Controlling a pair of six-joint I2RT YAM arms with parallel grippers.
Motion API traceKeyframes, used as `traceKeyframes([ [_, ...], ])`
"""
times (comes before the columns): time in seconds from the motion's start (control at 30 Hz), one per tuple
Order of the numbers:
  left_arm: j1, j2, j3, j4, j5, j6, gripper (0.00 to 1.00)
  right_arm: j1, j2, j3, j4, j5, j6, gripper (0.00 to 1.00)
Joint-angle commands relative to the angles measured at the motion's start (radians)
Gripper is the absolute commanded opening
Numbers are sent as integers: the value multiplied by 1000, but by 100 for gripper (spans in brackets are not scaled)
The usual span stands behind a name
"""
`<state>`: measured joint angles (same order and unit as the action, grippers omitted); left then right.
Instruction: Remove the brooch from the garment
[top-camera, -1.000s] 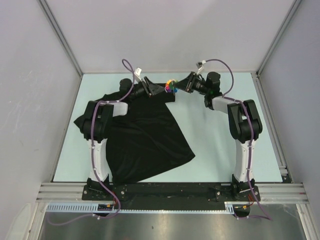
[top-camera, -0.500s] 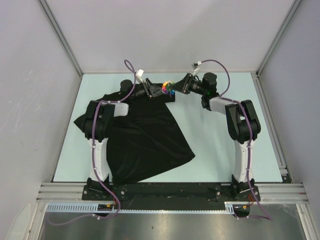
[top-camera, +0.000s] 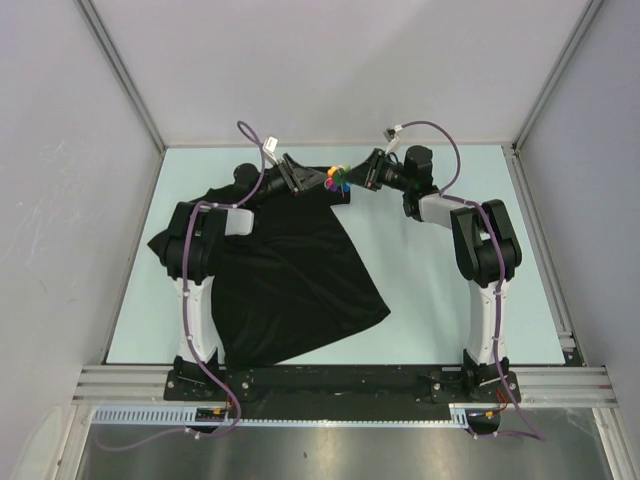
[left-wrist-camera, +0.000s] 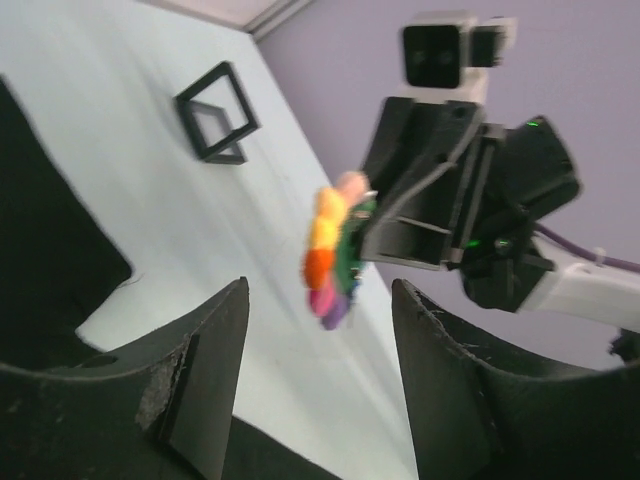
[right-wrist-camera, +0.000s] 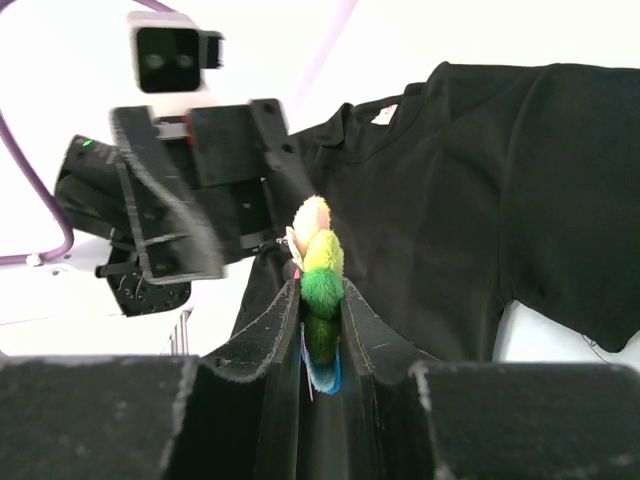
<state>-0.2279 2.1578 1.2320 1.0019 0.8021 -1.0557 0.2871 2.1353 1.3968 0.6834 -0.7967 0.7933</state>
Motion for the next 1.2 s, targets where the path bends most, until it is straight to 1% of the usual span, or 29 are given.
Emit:
traceKeyframes([
  [0.0,-1,11,3,253,46,-130,63,7,-21,11,22,2,-9,0],
  [0.13,-10,19,15,231,42,-124,62,7,-12,11,53,-2,24,0],
  [0.23,-22,25,32,195,43,-109,54,15,-6,11,73,-2,43,0],
  [0.37,-28,24,44,136,42,-75,51,17,-8,11,79,-4,49,0],
  [0.5,-30,33,50,151,49,-90,43,23,-8,13,77,-1,47,0],
  [0.53,-31,39,53,162,52,-98,39,23,-8,13,77,-1,44,0],
  [0.73,-41,48,66,188,63,-121,29,26,-11,13,62,16,43,0],
  [0.83,-42,54,67,198,63,-130,28,26,-9,13,57,22,43,0],
  [1.0,-42,65,72,233,59,-161,30,37,-6,21,53,21,38,0],
  [1.17,-44,66,73,233,57,-162,27,41,-2,28,42,24,34,0],
])
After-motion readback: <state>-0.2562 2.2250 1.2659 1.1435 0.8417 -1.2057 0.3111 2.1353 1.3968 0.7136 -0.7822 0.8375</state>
